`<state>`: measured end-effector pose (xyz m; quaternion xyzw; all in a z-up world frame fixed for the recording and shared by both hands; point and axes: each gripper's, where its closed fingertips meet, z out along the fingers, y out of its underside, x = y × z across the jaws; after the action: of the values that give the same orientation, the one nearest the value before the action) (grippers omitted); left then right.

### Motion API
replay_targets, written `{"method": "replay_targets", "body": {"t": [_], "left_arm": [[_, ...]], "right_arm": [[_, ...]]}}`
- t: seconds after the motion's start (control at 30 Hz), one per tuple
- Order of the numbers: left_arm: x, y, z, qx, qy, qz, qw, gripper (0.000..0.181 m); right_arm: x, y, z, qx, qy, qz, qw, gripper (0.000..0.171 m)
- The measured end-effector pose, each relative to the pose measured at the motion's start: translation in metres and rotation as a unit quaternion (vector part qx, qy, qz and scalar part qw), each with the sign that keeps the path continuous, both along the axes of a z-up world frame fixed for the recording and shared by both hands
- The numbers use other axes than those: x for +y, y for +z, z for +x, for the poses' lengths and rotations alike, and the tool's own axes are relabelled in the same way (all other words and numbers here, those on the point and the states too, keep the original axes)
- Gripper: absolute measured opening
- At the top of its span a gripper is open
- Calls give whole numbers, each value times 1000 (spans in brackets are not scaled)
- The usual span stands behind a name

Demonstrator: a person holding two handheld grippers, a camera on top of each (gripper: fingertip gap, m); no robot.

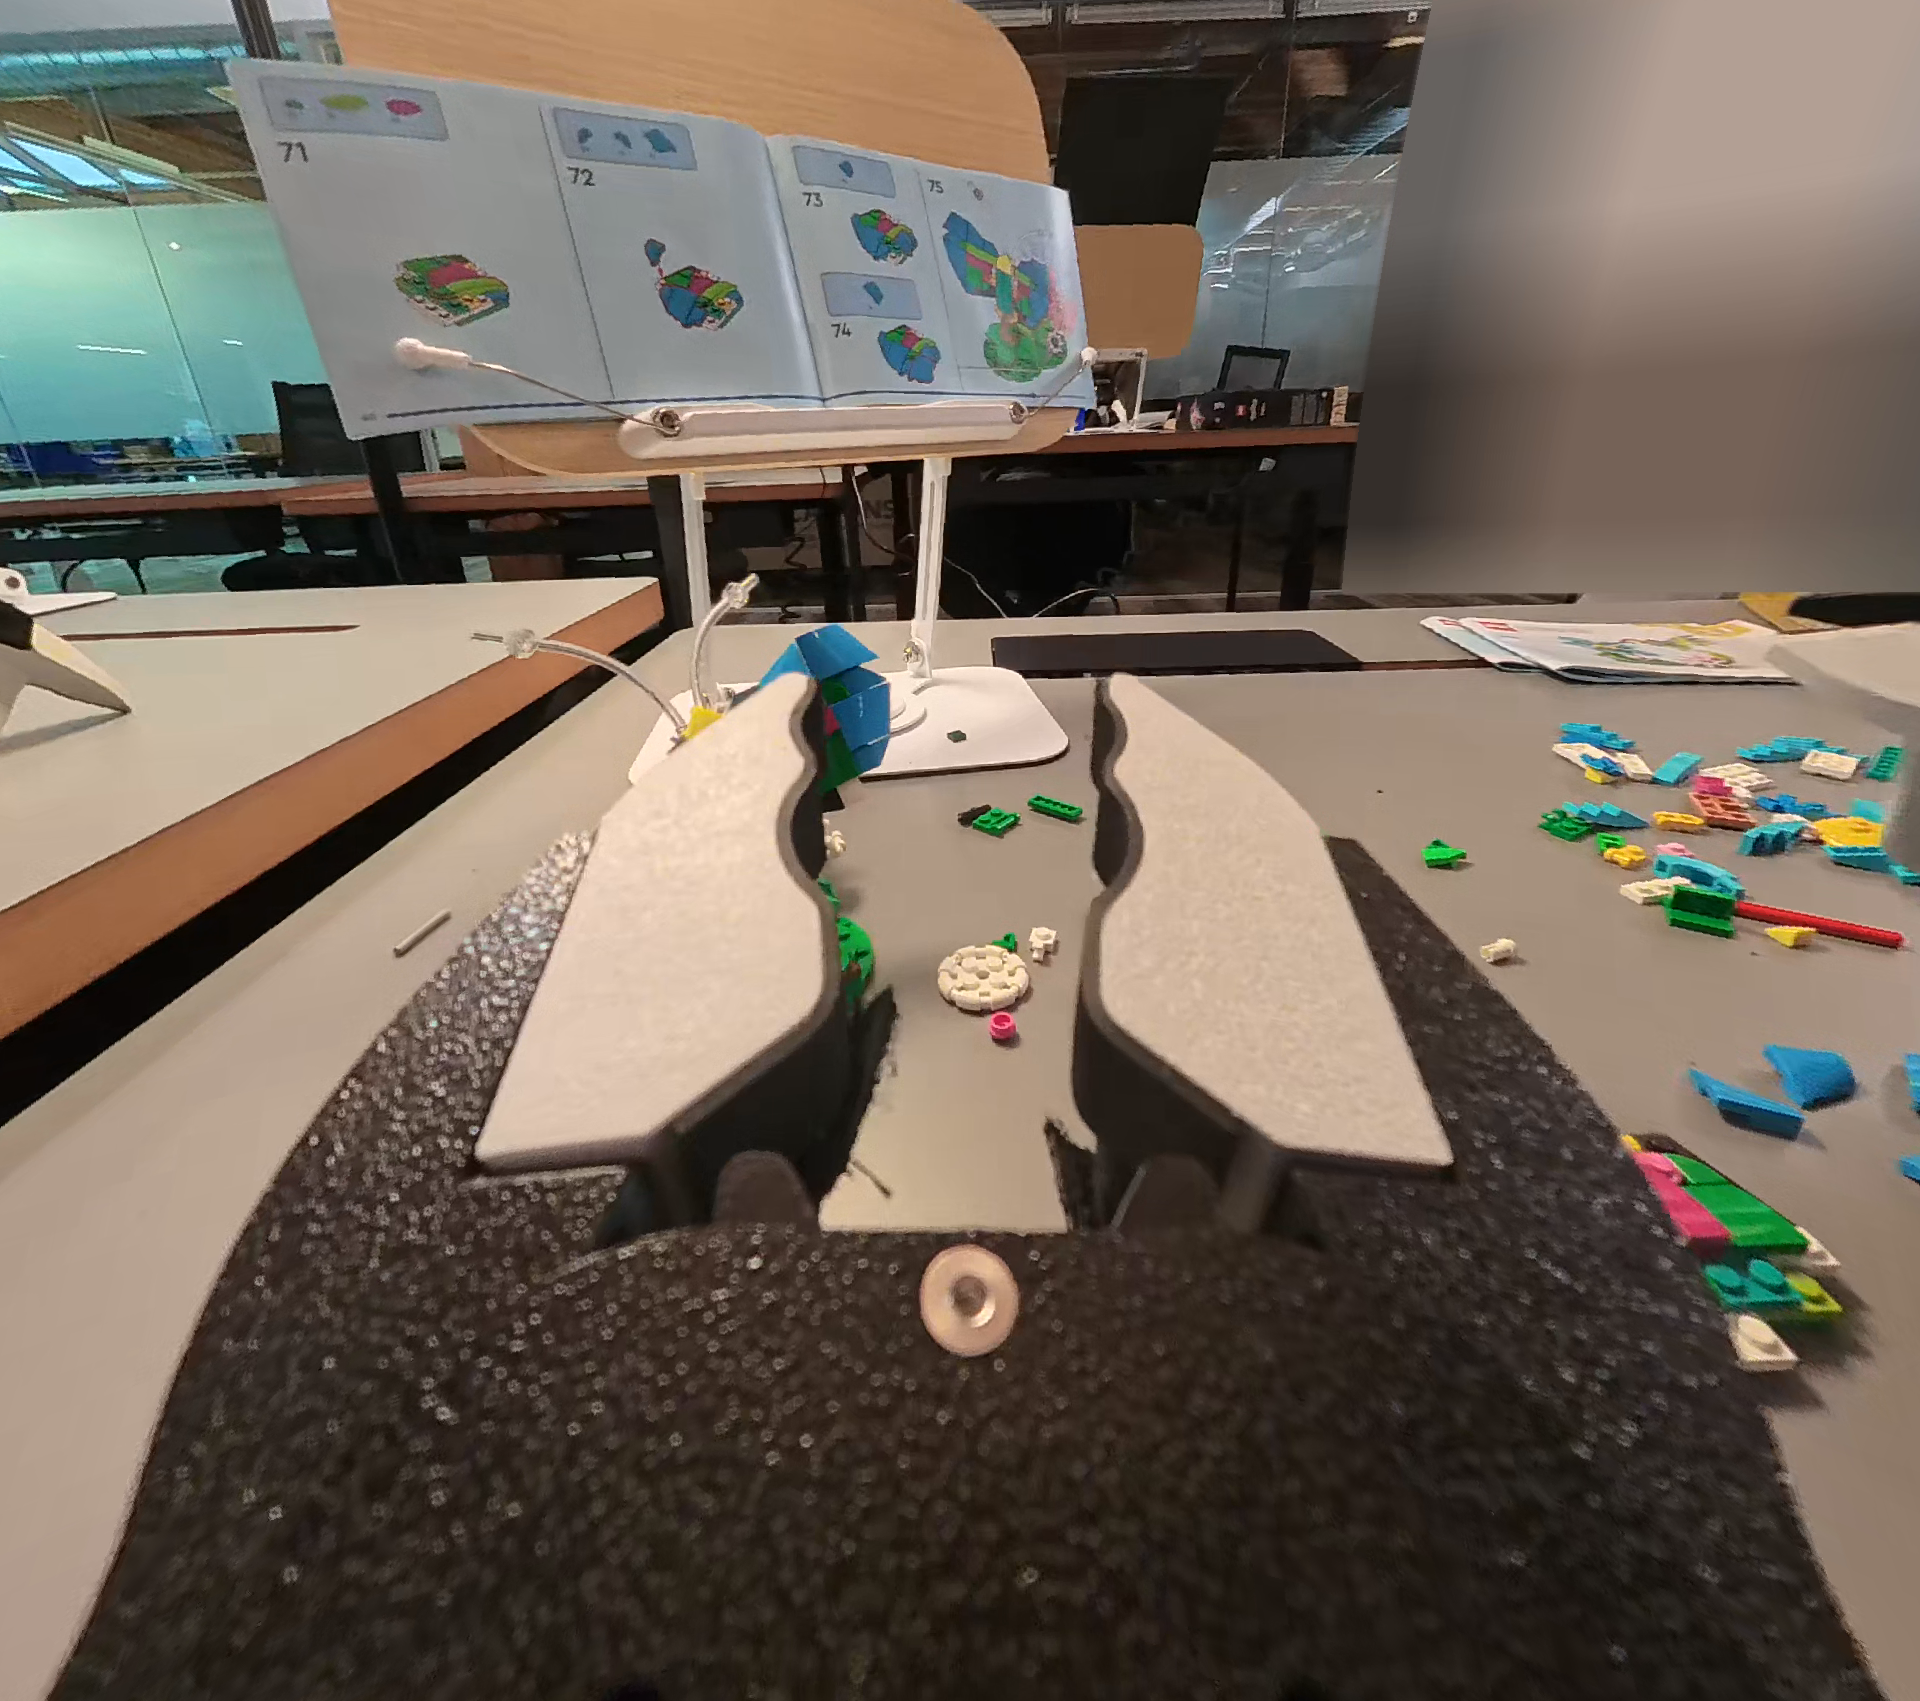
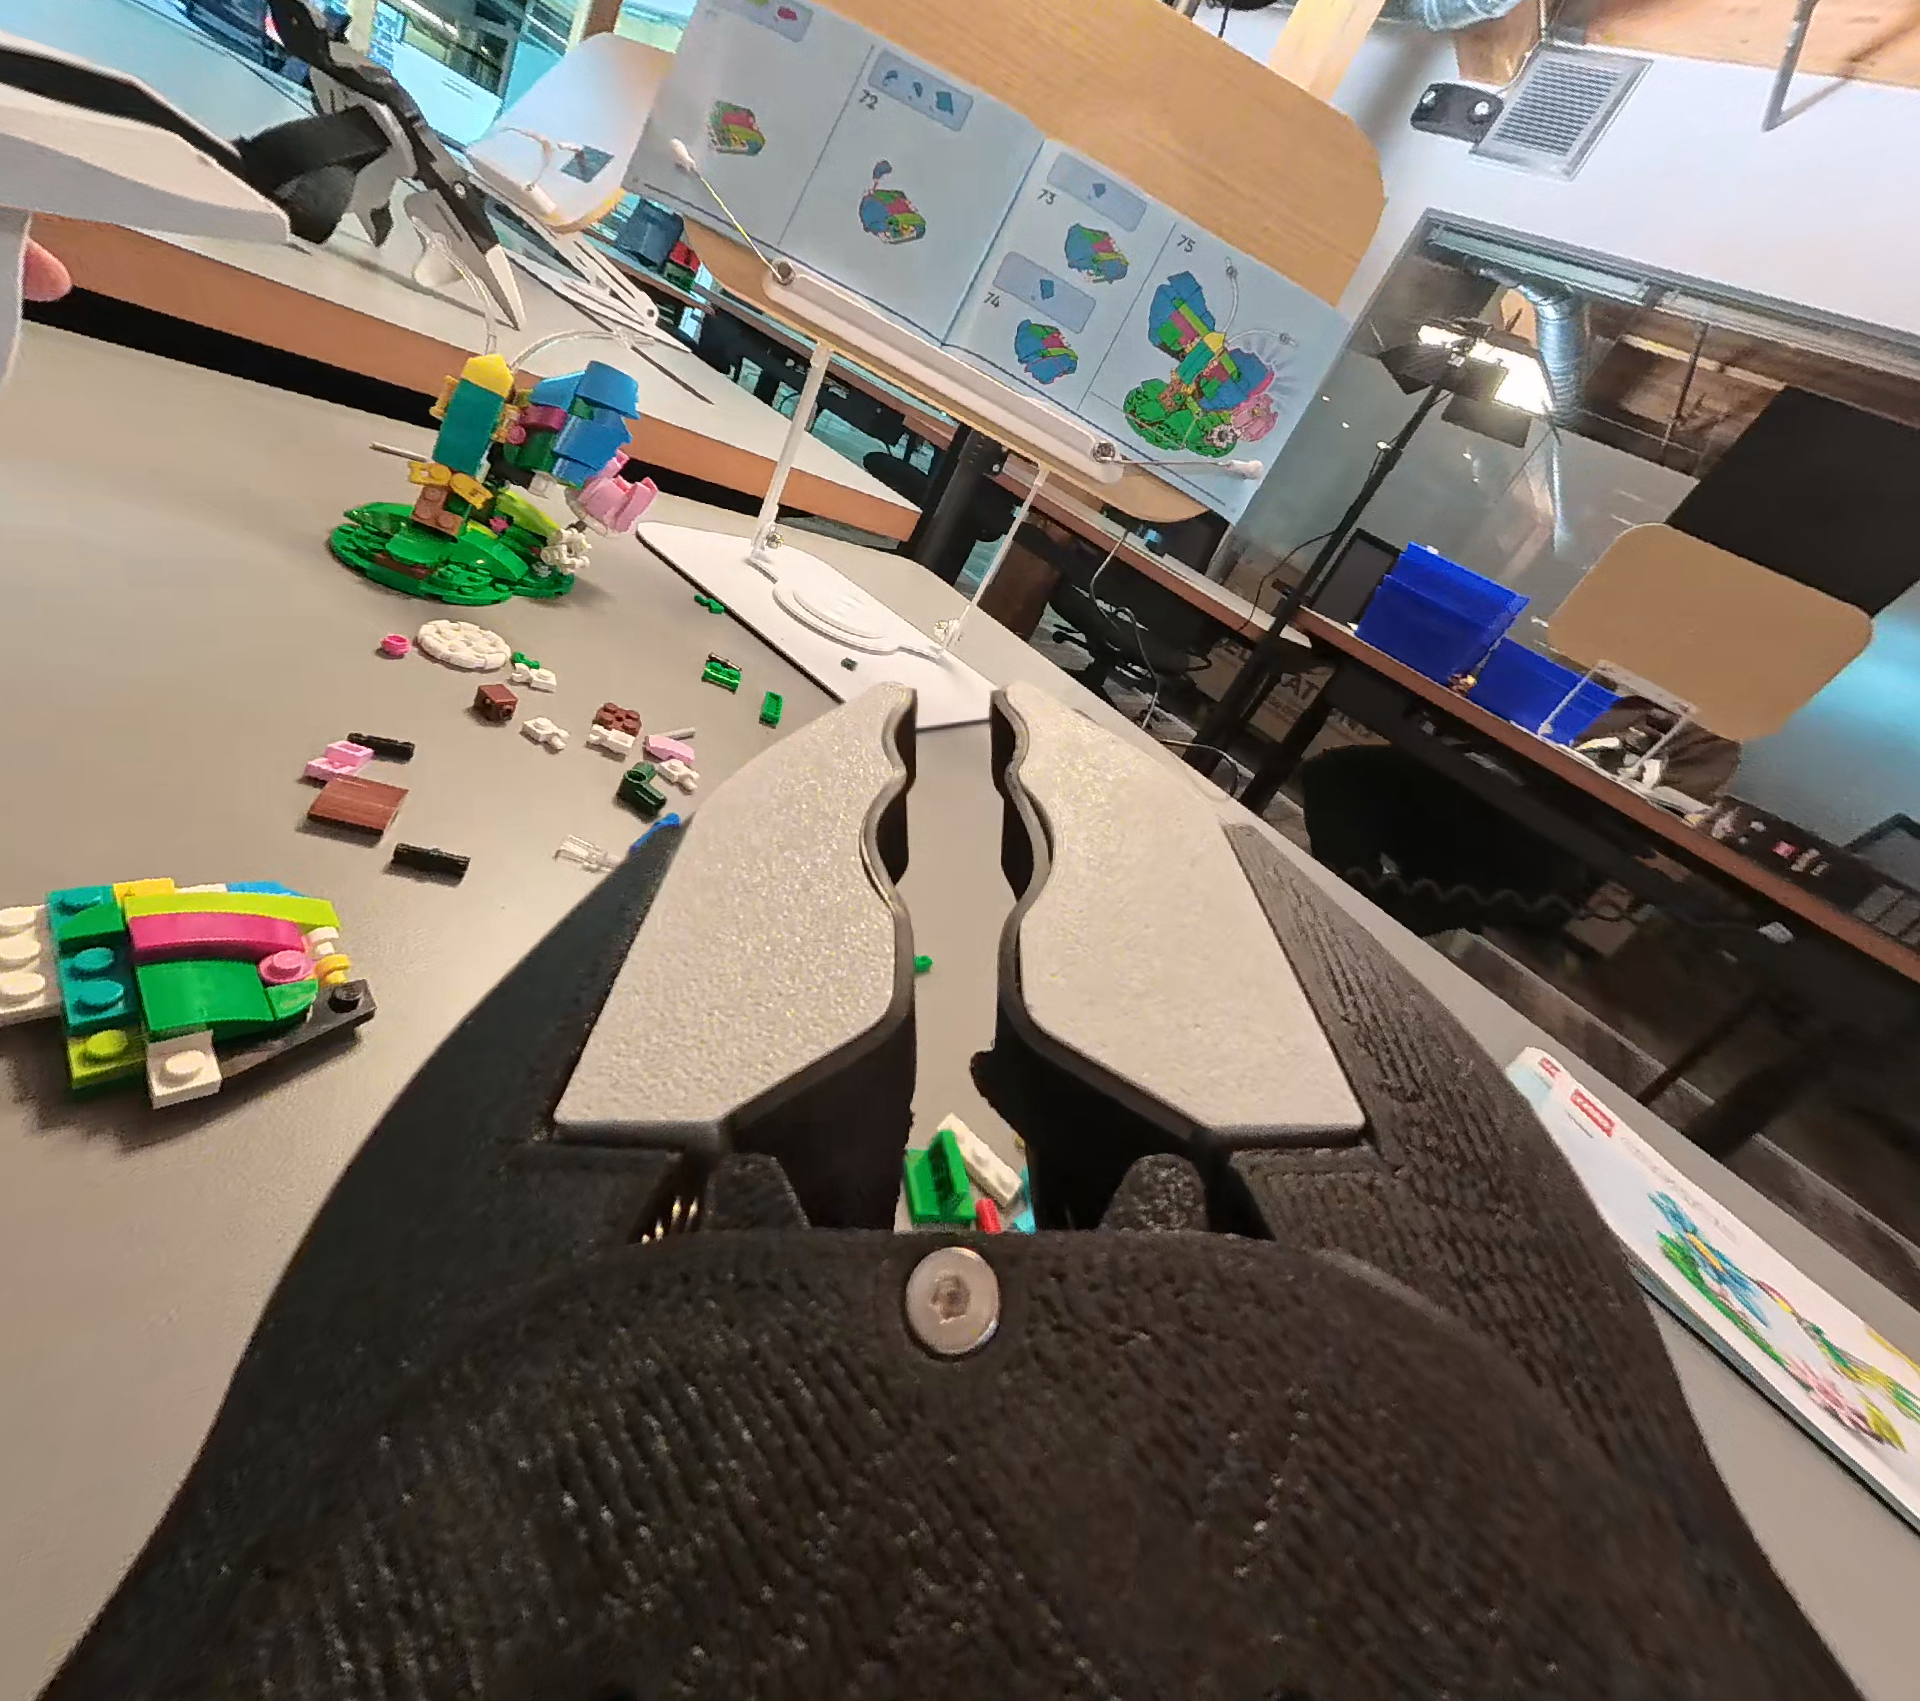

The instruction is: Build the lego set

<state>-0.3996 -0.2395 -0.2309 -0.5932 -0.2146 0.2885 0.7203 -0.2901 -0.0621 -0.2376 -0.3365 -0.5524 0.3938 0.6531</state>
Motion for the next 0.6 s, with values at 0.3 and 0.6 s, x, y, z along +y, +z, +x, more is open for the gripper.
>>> {"method": "replay_targets", "body": {"t": [0.3,0.6], "left_arm": [[1,0,1,-13,-13,13,1000,48],[-11,2,0,-21,-6,39,999,45]], "right_arm": [[-8,-3,-2,-4,-6,51,999,10],[-20,-6,-3,-9,-7,103,995,10]]}}
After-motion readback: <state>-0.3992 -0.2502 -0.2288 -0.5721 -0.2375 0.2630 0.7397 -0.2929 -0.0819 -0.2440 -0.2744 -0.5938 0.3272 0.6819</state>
